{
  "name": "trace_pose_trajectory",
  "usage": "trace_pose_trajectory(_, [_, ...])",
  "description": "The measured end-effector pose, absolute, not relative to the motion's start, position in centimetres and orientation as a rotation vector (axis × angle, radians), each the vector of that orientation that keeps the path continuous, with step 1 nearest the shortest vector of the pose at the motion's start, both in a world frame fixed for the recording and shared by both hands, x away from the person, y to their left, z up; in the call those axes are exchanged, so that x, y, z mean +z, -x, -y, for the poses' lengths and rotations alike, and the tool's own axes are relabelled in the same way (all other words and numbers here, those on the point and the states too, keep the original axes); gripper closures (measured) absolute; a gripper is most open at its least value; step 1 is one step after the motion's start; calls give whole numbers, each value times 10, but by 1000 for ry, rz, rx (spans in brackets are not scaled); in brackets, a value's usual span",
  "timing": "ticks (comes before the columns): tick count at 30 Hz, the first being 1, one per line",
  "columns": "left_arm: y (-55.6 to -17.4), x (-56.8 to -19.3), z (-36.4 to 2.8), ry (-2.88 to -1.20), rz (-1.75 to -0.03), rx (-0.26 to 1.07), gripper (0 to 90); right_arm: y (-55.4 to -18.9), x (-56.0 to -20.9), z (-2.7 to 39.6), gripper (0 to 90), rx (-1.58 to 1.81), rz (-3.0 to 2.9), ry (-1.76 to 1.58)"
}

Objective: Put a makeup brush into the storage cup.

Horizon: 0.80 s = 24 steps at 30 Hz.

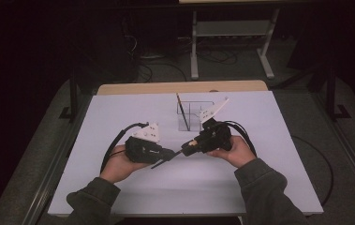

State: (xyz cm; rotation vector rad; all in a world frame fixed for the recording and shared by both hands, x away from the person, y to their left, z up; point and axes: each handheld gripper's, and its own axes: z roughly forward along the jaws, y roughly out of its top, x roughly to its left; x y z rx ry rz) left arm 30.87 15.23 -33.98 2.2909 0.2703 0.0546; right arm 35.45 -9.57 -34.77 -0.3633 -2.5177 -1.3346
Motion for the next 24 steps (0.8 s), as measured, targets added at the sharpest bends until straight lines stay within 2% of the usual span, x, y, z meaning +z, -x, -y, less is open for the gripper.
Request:
trace_pose_trajectory(13, [-309, -342, -148, -2311, -260, 34, 827, -351, -343, 94, 809, -1332, 2537, 318])
trace_pose_trajectory(15, [-309, -342, -146, -2329, -266, 31, 739, -351, -340, 94, 810, -1333, 2555, 314])
trace_pose_trajectory(19, [-308, -343, -144, -2343, -262, 34, 714, -350, -331, 95, 810, -1331, 2588, 299])
trace_pose_trajectory(22, [-307, -344, -143, -2354, -264, 39, 725, -348, -324, 92, 810, -1309, 2620, 267])
trace_pose_trajectory(24, [-307, -345, -142, -2347, -269, 37, 775, -346, -321, 91, 810, -1293, 2631, 260])
